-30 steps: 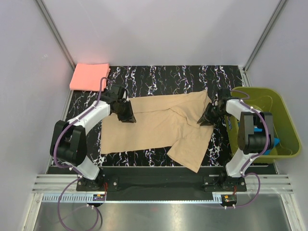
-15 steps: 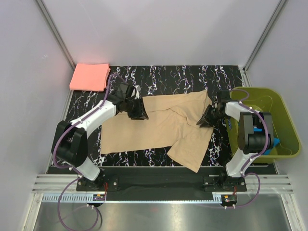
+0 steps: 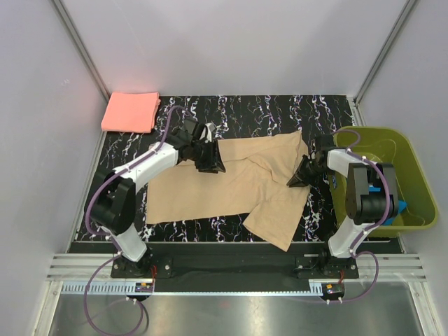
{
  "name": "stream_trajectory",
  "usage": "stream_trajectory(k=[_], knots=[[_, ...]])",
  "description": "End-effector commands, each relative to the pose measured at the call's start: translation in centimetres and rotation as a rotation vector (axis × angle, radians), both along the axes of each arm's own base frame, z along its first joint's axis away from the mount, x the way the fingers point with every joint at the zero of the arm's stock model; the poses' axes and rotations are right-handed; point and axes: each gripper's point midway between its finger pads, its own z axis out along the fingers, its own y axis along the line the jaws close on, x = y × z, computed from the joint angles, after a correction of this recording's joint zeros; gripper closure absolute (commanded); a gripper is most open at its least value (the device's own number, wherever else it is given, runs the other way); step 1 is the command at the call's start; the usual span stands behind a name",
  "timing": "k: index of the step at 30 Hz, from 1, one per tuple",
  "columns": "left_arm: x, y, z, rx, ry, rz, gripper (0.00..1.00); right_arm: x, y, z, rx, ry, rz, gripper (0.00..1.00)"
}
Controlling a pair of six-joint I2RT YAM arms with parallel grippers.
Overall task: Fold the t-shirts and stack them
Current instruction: Fold the tshirt
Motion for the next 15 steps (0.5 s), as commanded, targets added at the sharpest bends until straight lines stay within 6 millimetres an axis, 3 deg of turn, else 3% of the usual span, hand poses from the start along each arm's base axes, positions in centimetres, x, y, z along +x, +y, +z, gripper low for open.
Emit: stream_trajectory(k=[1,4,9,13,15], knots=[[1.3,-2.7,2.8,-0.082,-0.071,-0.037,0.60,1.2,0.1,3.2,0.014,-0.032,-0.059,0.87],[0.9,-3.3,2.2,-0.084,-0.061,-0.043,0.60,2.9,0.7,5.0,0.061,-0.058,-0.107,1.00],[0.4,-3.0,1.8,-0.076,-0.055,-0.037,0.60,7.4,1.1,6.0,0.117,-0.072,-0.214,1.00],[-0.2,-2.1,1.6,-0.043,-0.057,-0.030,0.61,12.5,1.2,8.1,0.151,-0.138,-0.276,1.00],[-0.5,-1.7,1.8,-0.029,-0.069,-0.033,0.61,14.4,1.0,7.7,0.168,-0.131,-0.314,1.00]])
